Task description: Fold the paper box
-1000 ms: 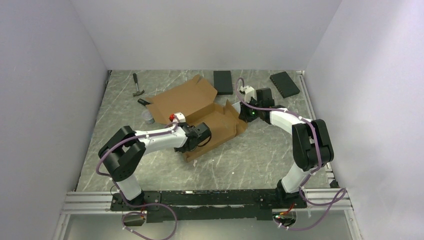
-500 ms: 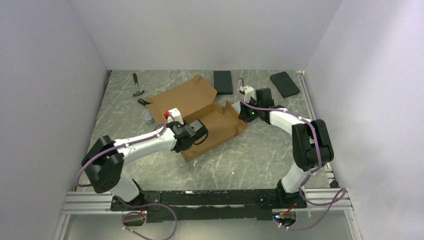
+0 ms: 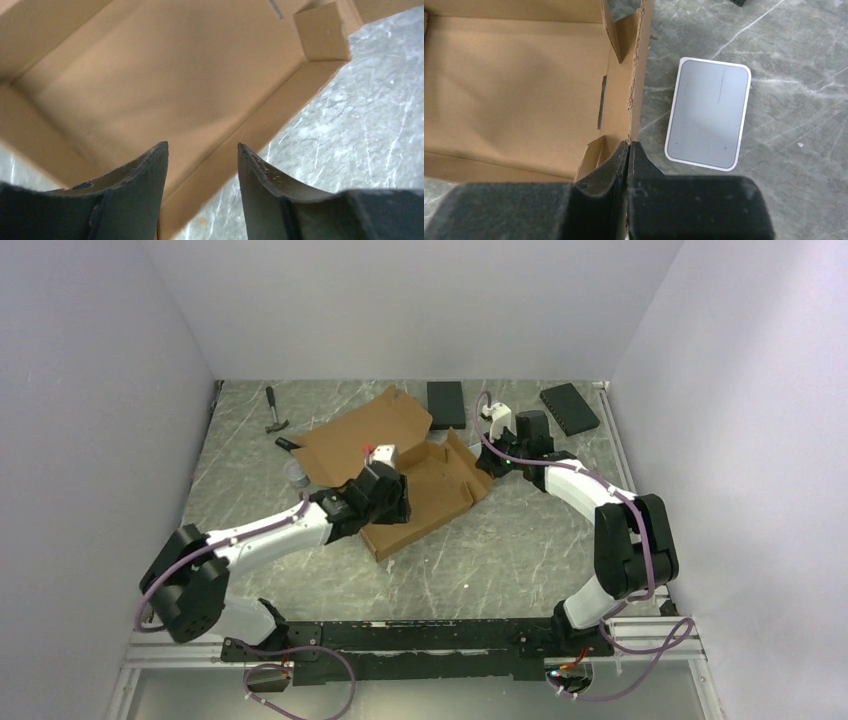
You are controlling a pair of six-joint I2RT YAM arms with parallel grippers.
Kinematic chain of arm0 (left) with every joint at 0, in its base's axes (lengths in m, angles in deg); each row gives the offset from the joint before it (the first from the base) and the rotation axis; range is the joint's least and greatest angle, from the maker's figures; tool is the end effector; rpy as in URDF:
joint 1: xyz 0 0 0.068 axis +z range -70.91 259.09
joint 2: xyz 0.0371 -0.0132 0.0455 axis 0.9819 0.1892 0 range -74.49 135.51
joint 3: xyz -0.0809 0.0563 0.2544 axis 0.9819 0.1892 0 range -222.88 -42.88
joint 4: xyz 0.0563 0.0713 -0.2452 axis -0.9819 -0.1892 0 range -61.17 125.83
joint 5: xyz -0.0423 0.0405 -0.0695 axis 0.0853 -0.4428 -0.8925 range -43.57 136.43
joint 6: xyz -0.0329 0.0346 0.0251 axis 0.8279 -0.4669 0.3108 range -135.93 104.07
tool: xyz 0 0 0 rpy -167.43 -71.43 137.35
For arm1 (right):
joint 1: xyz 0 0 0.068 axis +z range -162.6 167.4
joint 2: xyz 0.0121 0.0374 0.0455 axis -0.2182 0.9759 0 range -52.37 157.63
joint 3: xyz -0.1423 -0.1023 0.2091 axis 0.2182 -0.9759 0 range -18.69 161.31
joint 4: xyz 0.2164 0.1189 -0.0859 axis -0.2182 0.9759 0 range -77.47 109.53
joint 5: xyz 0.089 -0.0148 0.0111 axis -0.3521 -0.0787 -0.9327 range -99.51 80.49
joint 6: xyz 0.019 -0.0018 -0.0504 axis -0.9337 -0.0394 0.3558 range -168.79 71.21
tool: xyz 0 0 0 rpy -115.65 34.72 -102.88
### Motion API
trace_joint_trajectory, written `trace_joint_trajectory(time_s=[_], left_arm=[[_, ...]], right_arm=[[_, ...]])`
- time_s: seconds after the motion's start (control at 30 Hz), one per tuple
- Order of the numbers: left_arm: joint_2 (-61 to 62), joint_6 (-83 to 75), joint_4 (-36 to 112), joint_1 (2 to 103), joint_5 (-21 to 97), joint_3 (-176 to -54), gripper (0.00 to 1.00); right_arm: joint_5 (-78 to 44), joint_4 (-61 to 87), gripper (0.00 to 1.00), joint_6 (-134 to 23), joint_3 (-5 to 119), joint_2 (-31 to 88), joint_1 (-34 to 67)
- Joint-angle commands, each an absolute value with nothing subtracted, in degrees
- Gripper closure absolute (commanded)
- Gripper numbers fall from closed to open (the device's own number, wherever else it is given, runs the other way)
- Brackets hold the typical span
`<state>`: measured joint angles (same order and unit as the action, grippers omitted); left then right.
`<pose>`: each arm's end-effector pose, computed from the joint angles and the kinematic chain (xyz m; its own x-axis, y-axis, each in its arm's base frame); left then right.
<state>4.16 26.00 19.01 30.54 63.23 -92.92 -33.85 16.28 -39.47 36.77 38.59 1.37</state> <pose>0.1982 -0.2088 0.2307 -0.7406 -0.1278 -0.6597 0.1191 0.9413 -0.3160 0.3275 0.0966 0.2168 -0.5200 -0.2815 -0.8064 -0.6221 0.7717 0.1318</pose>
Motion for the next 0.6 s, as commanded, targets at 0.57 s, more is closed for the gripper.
trace_joint_trajectory(time_s=[0.57], left_arm=[[31.93, 12.22, 27.95, 40.95, 38.41, -111.47, 0.72]], right_arm=[[-30.00, 14.09, 1.00, -35.71, 36.06, 32.69, 6.81]])
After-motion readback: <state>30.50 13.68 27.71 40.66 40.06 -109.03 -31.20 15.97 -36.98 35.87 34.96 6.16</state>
